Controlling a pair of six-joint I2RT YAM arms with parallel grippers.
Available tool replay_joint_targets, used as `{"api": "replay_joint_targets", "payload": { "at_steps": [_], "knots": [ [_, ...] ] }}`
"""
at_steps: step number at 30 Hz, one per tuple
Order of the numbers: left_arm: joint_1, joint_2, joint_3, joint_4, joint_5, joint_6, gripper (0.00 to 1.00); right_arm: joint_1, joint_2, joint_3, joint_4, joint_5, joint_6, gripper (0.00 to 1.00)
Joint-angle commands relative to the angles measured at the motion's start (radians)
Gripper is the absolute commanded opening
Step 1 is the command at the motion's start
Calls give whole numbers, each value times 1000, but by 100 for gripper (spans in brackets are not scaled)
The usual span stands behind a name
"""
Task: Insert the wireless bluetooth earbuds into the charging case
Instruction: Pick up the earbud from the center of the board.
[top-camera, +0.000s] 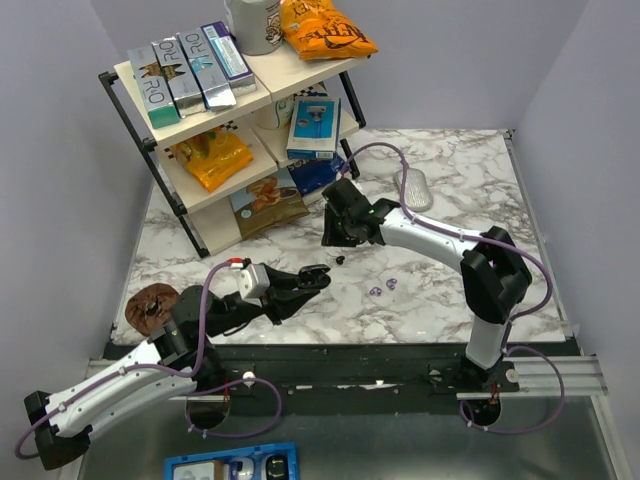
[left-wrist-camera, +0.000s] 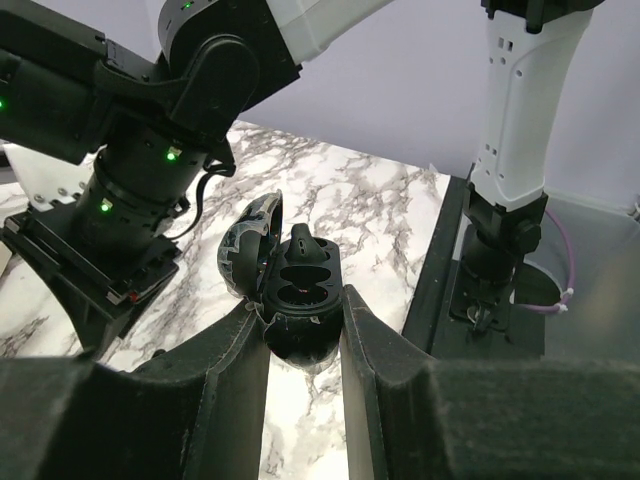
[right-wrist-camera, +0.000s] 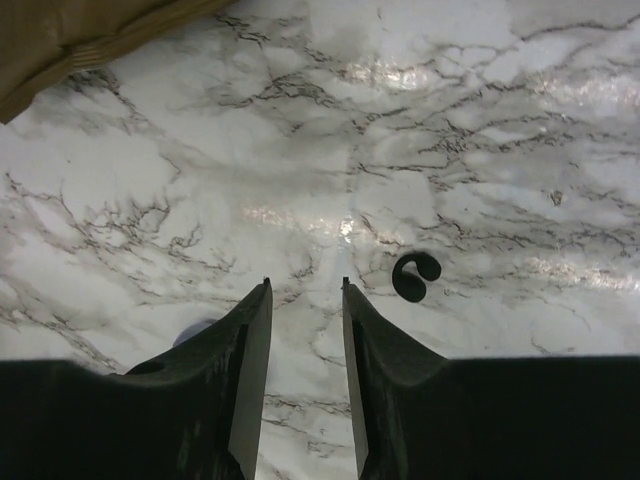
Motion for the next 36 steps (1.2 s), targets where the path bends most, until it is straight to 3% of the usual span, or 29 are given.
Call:
{"api": "replay_joint_targets", "payload": {
  "at_steps": [1,22,36],
  "knots": [
    [-4,-4,-7,4,-18,-7,0,0,18,-39,-57,42,76,45],
    [-7,11,-10,10,-10,-16,0,0,90,-53,-18,41,72,43],
    [-7,13,-11,8,-5,-14,0,-1,35,-27,-66,56,43,43]
  ]
}}
